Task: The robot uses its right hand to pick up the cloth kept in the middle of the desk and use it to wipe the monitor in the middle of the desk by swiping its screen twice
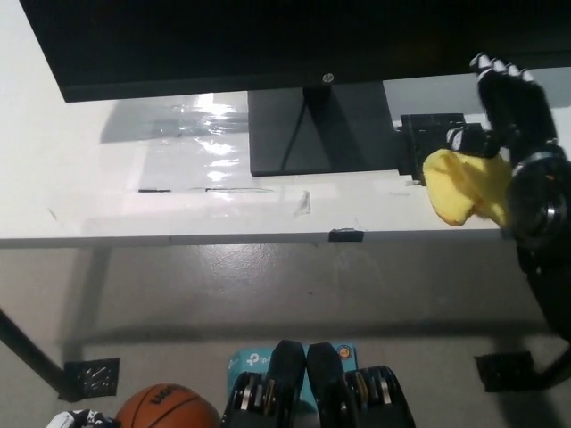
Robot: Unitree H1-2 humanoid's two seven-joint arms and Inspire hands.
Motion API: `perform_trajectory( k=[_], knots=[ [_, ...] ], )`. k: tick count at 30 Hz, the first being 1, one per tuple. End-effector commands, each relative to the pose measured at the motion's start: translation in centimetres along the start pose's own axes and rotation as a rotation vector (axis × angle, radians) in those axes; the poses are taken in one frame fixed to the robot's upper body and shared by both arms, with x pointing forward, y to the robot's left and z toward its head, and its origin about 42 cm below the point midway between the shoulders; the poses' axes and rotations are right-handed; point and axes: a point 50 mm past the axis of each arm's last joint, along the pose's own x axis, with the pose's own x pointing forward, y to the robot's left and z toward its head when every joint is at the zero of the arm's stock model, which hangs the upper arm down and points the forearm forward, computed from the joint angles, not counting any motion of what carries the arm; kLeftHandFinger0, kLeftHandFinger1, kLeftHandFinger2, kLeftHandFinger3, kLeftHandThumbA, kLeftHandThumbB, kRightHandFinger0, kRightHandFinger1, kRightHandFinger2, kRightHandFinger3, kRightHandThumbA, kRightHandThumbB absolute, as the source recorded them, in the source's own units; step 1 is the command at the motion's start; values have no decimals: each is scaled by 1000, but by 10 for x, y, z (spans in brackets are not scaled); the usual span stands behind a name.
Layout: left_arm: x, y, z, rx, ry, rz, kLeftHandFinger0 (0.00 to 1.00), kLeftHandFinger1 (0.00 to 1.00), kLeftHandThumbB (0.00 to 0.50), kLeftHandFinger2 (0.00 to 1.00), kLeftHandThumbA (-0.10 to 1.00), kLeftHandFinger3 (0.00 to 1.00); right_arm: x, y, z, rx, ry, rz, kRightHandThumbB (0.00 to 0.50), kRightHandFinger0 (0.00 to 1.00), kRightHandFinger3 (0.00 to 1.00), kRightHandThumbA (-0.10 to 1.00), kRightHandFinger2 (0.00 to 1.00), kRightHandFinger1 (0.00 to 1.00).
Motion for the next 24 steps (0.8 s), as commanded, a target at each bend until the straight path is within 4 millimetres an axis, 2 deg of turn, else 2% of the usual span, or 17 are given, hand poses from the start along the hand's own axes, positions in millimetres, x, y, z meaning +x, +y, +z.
perform_trajectory(
  k=[1, 2, 3, 4, 5, 6, 7, 8, 9, 10, 12, 14, 16, 17, 20, 22, 24],
  knots=[
    [-3, 14, 5, 46, -34, 16, 469, 501, 331, 646, 475, 779, -53, -31, 1, 101, -56, -158, 407, 1000, 1000, 539, 1000, 1000],
    [-4, 13, 4, 34, -38, 10, 482, 521, 336, 662, 480, 776, -81, -28, 0, 116, -55, -205, 334, 1000, 1000, 526, 1000, 1000],
    [-4, 13, 3, 33, -39, 9, 484, 524, 336, 665, 480, 775, -85, -28, 0, 119, -54, -210, 325, 950, 1000, 525, 1000, 1000],
    [-4, 13, 2, 35, -24, 12, 498, 535, 330, 678, 457, 789, -111, -19, -6, 143, -48, -216, 208, 787, 1000, 488, 1000, 1000],
    [-4, 13, 2, 35, -23, 13, 503, 539, 328, 683, 452, 795, -114, -18, -7, 147, -47, -216, 230, 636, 1000, 471, 1000, 1000],
    [-5, 13, 3, 43, -19, 13, 514, 542, 310, 702, 440, 828, -135, 1, -15, 211, -52, -246, 198, 266, 1000, 304, 1000, 590],
    [-4, 12, 3, 43, -19, 16, 514, 540, 310, 701, 438, 830, -148, 14, -20, 264, -42, -252, 202, 185, 1000, 259, 1000, 466],
    [-6, 13, 1, 38, -15, 14, 520, 544, 315, 702, 441, 833, -158, 29, -26, 302, -39, -237, 188, 85, 986, 223, 861, 299],
    [-6, 11, 1, 37, -15, 11, 521, 545, 315, 703, 442, 834, -160, 29, -26, 302, -37, -238, 183, 57, 966, 223, 825, 262],
    [-6, 10, 1, 39, -18, 13, 509, 529, 311, 690, 429, 817, -175, 55, -35, 338, -2, -204, 183, 57, 890, 171, 713, 260],
    [-5, 8, 0, 30, -26, 3, 509, 528, 302, 684, 420, 816, -190, 84, -45, 381, 37, -171, 195, 80, 862, 113, 693, 285],
    [-7, 8, -1, 26, -29, 1, 489, 519, 297, 669, 404, 810, -200, 107, -51, 437, 93, -137, 195, 114, 883, 119, 693, 315],
    [-6, 9, 0, 33, -34, 2, 480, 513, 294, 665, 418, 806, -203, 120, -55, 475, 111, -146, 194, 126, 873, 88, 641, 304],
    [-7, 10, 1, 33, -26, 7, 501, 521, 301, 676, 427, 807, -206, 135, -59, 518, 127, -153, 195, 128, 879, 21, 613, 296],
    [-7, 10, 1, 38, -32, 3, 511, 541, 288, 692, 441, 813, -211, 144, -58, 585, 159, -152, 195, 130, 861, -12, 583, 287],
    [-3, 14, 4, 48, -33, 6, 516, 542, 302, 691, 446, 815, -209, 153, -58, 643, 195, -143, 186, 162, 862, -41, 559, 295],
    [-3, 14, 4, 50, -32, 8, 499, 536, 299, 686, 443, 819, -211, 160, -61, 687, 234, -132, 175, 145, 849, -61, 504, 255]
  ],
)
